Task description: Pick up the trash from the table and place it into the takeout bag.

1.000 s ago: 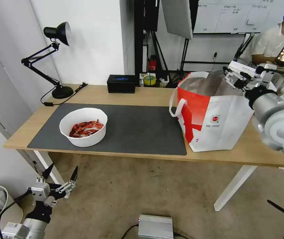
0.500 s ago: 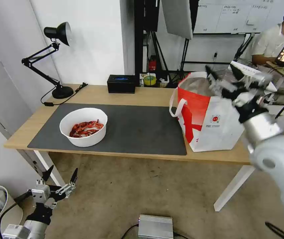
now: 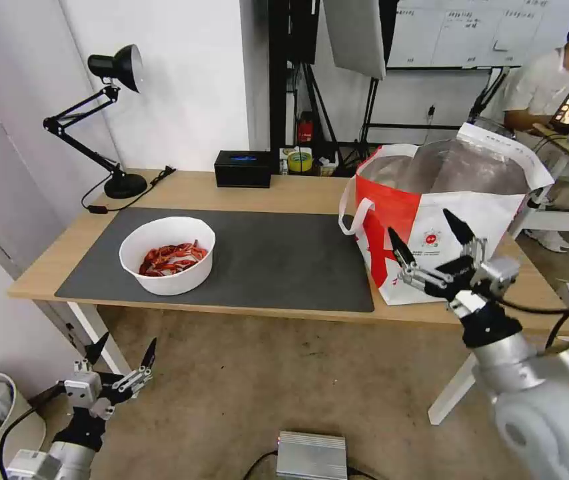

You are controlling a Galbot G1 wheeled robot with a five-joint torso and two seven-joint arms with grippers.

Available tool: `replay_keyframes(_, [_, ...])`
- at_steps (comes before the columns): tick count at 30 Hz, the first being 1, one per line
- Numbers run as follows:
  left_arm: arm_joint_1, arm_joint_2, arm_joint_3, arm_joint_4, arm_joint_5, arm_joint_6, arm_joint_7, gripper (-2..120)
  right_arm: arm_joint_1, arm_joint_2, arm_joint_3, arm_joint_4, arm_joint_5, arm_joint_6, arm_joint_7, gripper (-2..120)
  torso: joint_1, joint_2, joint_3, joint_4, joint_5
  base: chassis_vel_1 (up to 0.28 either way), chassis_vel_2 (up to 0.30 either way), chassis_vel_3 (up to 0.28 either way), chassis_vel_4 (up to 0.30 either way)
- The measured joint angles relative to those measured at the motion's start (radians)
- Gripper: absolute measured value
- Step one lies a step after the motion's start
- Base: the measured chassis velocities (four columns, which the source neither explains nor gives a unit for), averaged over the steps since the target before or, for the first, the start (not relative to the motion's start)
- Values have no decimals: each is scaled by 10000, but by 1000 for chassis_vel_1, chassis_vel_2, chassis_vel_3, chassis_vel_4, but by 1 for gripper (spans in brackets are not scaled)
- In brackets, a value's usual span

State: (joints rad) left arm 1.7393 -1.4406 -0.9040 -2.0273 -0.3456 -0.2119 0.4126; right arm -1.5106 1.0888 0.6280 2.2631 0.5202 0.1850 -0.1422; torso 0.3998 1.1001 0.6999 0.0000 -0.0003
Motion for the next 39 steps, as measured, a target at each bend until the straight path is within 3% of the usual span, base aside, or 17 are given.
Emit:
replay_keyframes(14, [-250, 182, 70, 268, -107, 145, -1, 100, -623, 1403, -302, -1150, -2033, -29, 695, 100, 2, 0, 0, 1, -1, 0, 0, 0, 0])
replay_keyframes(17, [-344, 323, 113, 411, -192, 143, -2, 100, -816, 1772, -546, -1199, -2482, -398, 1114, 100, 2, 0, 1, 1, 1, 0, 0, 0, 0])
replay_keyframes(24, [-299, 349, 37, 461, -281, 112, -3, 100, -1414, 2103, -941, -623, -3101, -1069, 1510, 100, 1, 0, 0, 0, 0, 0, 0, 0, 0])
replay_keyframes(39, [-269, -20, -210, 129, -244, 222, -17, 100, -1950, 2403, -1537, -380, -3437, -1262, 1804, 100, 2, -1, 1, 1, 2, 0, 0, 0, 0])
